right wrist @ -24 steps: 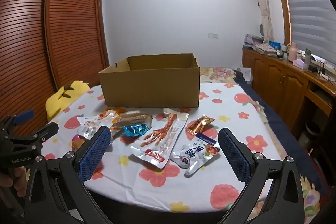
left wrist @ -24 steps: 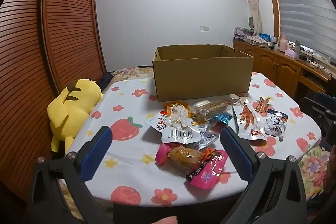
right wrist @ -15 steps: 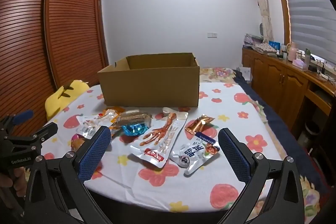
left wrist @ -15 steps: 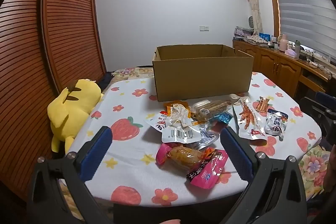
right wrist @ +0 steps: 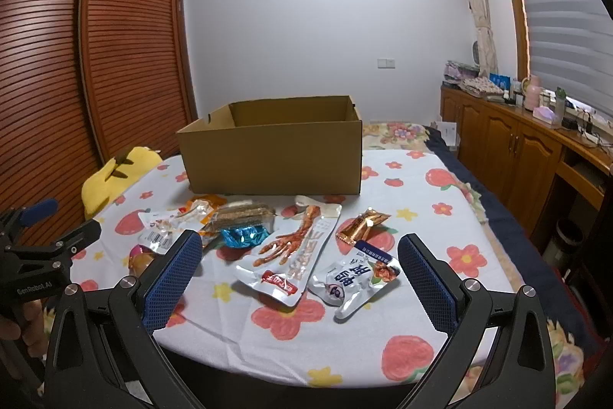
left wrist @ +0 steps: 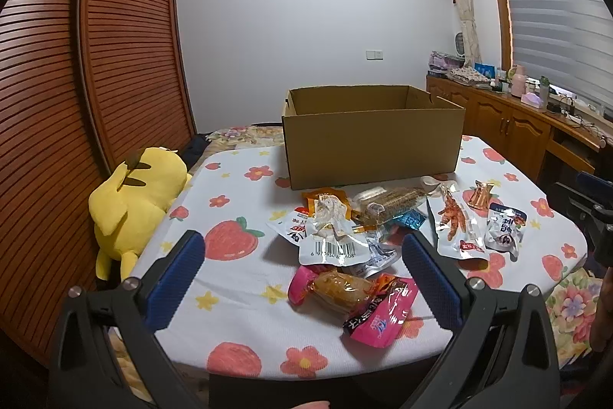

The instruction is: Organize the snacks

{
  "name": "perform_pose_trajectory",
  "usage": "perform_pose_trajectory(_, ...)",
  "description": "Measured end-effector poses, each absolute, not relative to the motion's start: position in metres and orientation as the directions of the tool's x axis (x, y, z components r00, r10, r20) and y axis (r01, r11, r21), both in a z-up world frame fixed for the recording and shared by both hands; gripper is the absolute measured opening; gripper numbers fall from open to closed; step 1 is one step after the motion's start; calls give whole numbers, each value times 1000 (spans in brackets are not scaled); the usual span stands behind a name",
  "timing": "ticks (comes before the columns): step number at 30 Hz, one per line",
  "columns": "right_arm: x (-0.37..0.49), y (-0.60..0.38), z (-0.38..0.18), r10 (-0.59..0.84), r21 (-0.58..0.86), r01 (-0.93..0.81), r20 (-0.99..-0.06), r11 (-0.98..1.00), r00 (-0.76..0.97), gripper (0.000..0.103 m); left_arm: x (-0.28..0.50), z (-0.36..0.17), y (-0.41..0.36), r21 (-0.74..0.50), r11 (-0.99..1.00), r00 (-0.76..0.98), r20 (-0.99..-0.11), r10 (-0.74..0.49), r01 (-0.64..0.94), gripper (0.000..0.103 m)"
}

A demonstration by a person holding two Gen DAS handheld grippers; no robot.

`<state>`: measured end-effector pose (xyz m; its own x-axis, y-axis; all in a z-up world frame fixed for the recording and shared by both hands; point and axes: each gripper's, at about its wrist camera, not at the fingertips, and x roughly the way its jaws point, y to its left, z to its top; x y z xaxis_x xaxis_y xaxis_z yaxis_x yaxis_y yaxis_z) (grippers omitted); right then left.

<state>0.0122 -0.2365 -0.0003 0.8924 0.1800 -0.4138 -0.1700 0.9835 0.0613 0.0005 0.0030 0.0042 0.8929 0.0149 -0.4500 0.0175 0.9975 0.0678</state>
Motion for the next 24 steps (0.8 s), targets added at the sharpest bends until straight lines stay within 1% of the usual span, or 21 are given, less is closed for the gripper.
perform_pose_trajectory(24,11,-238,0,182,64,-170,-414,983,892,103,-1,8,3,69,998,897,-442,17,15,103)
